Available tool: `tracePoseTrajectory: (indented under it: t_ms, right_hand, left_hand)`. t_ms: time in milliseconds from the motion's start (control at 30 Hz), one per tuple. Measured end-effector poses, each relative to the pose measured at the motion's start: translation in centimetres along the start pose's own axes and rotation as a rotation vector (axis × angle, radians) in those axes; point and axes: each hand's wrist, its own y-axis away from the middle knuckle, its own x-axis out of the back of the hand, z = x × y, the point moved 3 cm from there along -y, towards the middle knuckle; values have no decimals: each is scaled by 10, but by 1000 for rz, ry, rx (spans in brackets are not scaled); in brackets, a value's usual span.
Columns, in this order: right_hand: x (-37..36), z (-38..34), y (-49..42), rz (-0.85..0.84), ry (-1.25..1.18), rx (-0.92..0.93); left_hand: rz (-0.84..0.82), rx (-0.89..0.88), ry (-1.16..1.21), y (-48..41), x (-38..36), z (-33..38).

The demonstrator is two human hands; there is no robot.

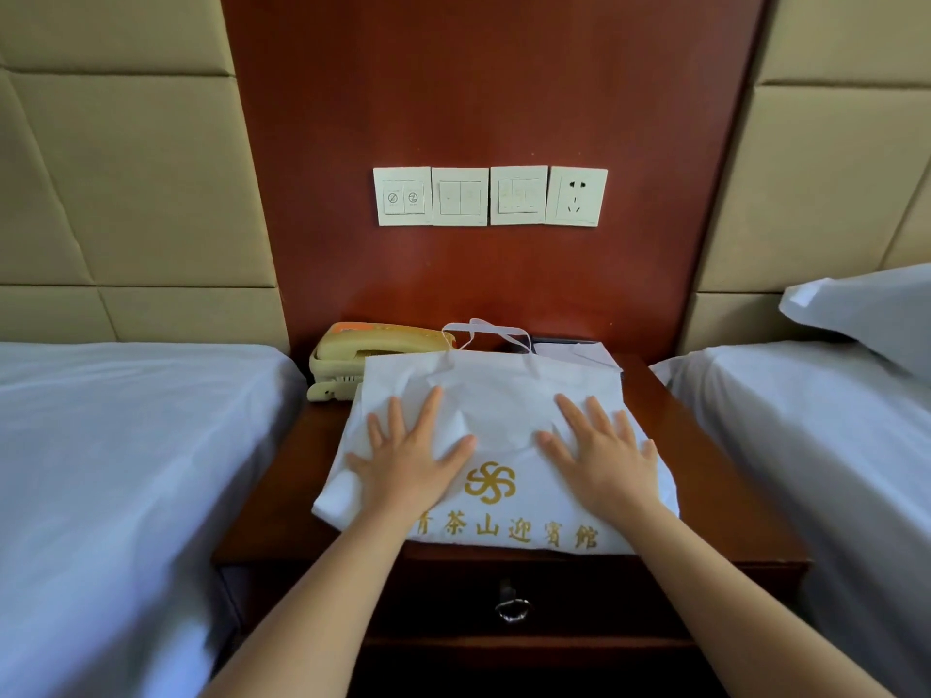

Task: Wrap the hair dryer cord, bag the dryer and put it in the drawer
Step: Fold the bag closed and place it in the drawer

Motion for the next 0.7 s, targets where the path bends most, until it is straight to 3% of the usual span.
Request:
tracePoseTrajectory:
  t_ms: [500,600,700]
  right_hand:
    - [6,0,19,-62,-53,-30]
    - [10,1,47,-30,-92,31]
    - [10,-1,76,-46,-200,86]
  left_hand:
    - [-96,67,-87,17,4,11]
    - [-29,-72,-144,45,6,11]
    - [-68,-248,-183,67,9,7]
